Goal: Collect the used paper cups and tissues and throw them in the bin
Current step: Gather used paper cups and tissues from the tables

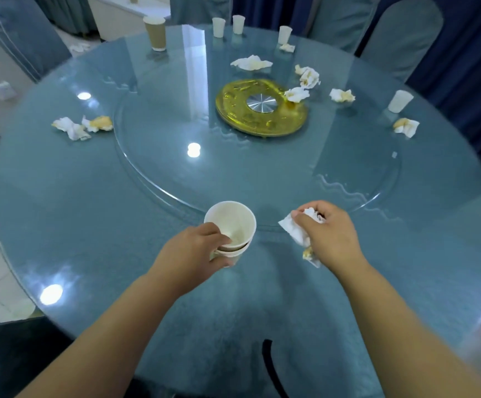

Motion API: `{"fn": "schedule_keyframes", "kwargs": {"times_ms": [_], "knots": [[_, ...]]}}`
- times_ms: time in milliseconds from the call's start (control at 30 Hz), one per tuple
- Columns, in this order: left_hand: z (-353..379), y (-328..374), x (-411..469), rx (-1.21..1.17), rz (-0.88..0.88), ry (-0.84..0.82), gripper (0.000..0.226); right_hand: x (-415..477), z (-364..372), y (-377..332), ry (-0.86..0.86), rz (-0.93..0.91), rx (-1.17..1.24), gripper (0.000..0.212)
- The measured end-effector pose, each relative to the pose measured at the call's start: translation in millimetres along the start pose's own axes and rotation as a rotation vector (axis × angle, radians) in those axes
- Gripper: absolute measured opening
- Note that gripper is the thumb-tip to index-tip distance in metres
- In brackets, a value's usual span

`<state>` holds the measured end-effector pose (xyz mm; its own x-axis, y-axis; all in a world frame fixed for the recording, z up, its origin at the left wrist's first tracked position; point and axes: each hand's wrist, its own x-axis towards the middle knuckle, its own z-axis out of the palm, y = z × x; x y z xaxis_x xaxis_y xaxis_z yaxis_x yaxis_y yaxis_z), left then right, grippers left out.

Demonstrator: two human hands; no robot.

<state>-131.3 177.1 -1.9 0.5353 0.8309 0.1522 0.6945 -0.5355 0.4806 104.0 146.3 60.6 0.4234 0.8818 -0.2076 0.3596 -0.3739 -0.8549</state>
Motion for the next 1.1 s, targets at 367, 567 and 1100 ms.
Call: {"fn": "schedule_keyframes", "kwargs": {"times_ms": [367, 567, 1100], "knots": [[9, 32, -2, 0.100, 0.086, 0.160, 0.015, -43, -19, 32, -0.009, 0.148, 0.044, 0.008], [16, 96, -8, 0.025, 0.232, 0.259, 0.025, -78, -69, 64, 0.128, 0.151, 0.063, 0.009], [133, 365, -123, -0.213, 0.404, 0.084, 0.035, -332, -275, 214, 0.584, 0.140, 0.127, 0.006]]}}
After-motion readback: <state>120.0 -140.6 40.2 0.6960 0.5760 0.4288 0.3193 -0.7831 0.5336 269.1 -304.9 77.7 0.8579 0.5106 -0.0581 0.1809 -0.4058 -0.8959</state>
